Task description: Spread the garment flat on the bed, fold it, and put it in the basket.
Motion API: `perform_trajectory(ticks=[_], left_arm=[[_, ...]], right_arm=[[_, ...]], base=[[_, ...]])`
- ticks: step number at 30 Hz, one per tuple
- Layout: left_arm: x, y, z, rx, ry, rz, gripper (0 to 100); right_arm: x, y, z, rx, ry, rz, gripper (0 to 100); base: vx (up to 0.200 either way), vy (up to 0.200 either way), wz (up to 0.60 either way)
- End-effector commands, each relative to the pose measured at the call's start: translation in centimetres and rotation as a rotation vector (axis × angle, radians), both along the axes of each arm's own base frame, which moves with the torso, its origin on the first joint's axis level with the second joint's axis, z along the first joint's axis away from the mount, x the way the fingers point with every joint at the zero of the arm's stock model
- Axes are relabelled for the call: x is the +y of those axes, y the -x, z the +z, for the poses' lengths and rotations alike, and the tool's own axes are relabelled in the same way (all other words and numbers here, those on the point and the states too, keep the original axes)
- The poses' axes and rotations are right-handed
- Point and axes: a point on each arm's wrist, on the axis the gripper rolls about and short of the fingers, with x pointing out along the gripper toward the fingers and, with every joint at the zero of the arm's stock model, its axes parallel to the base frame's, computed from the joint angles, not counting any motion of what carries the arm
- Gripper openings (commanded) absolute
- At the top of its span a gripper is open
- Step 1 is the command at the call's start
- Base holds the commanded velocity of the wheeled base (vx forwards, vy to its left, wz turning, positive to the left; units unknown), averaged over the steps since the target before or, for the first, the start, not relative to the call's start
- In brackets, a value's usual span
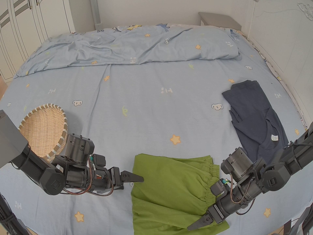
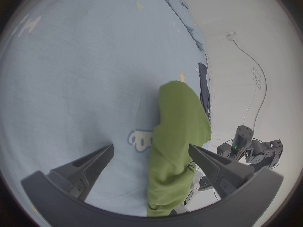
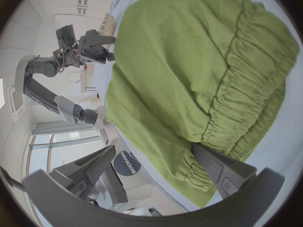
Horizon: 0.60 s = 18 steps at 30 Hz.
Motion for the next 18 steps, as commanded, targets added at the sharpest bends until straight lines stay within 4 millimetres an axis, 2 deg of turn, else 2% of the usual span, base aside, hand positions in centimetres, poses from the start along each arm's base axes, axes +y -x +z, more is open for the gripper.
perform_trajectory(ticks=[1,6,10,12,18], left_arm=[[-0.1,0.1,-0.3,0.012,-0.005,-0.005,100],[-0.9,0.4,-1.1,0.039,-0.01,-0.043,100],[-1.7,0.8,-1.2,0.044,-0.012,-0.071,100],[-3.0,1.3,-1.3,0.041,-0.006,-0.116,100],[-4.1,1.7,-0.8,0.04,0.057,-0.103,100]], right_arm=[[-2.8,0.5,-1.8,0.029,0.047,-0.028,100],[-4.1,-0.3,-1.9,0.007,0.033,-0.075,100],[-4.3,-0.5,-1.9,-0.007,0.021,-0.087,100],[-4.3,-0.6,-2.0,-0.038,-0.001,-0.091,100],[-4.3,-0.7,-2.0,-0.067,-0.058,-0.09,100]], base=[[0.0,0.0,0.0],[0.0,0.0,0.0],[0.0,0.0,0.0],[0.0,0.0,0.0],[0.0,0.0,0.0]])
